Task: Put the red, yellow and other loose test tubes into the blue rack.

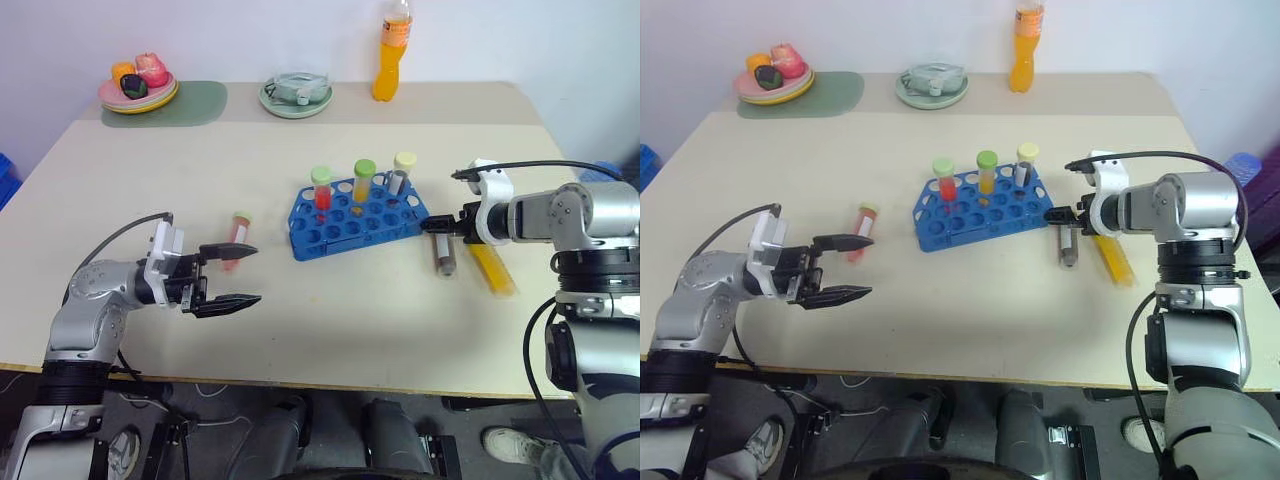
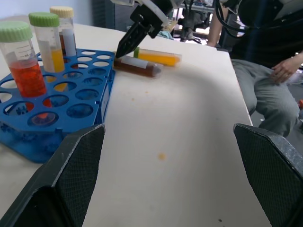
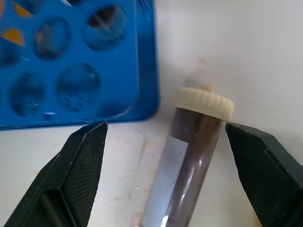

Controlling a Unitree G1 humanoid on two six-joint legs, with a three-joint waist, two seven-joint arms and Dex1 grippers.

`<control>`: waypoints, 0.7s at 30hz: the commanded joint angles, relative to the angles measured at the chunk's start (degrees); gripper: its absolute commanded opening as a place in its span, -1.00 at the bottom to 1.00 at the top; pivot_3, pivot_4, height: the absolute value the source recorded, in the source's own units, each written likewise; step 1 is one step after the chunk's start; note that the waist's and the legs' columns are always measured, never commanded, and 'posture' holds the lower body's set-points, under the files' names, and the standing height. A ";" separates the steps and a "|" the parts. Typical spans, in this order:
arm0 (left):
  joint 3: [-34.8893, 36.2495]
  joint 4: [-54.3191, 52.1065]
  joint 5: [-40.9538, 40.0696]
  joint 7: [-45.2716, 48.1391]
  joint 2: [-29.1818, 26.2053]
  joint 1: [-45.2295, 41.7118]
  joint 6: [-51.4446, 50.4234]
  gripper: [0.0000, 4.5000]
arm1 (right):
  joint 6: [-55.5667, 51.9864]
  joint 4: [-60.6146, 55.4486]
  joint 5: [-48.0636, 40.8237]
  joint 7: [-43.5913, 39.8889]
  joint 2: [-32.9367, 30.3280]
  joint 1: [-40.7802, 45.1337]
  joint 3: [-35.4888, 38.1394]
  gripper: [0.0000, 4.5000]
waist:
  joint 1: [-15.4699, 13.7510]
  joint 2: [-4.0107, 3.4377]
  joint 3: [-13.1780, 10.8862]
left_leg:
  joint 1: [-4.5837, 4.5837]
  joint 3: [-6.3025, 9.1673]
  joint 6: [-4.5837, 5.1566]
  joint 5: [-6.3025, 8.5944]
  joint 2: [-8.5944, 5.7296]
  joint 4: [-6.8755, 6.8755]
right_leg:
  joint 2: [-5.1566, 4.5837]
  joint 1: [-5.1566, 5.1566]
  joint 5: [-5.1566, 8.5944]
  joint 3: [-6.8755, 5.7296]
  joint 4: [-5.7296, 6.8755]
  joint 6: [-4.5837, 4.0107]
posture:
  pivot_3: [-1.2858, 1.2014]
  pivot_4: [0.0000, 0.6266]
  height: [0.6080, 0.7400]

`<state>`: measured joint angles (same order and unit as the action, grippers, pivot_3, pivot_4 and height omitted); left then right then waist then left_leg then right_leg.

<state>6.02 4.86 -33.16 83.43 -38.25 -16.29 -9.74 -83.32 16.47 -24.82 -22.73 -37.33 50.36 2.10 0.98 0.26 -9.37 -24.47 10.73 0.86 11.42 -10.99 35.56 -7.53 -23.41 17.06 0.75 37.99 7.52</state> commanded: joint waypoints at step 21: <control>2.24 -5.13 -2.20 -2.16 -1.11 1.89 -2.19 1.00 | -6.60 -13.28 3.89 1.44 3.51 -3.88 4.47 -0.65 | -0.18 0.02 0.01 | 0.03 0.01 0.00 0.00 0.01 -0.06 | 0.03 -0.03 0.00 0.03 0.02 0.00 | 0.03 -0.52 1.00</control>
<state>6.64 1.90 -34.40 81.51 -38.51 -14.23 -12.00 -88.30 6.21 -21.33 -22.74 -34.29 45.98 2.99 0.80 0.28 -9.35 -24.45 10.74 0.87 11.42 -10.98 35.49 -7.49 -23.44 17.05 0.78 38.01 7.52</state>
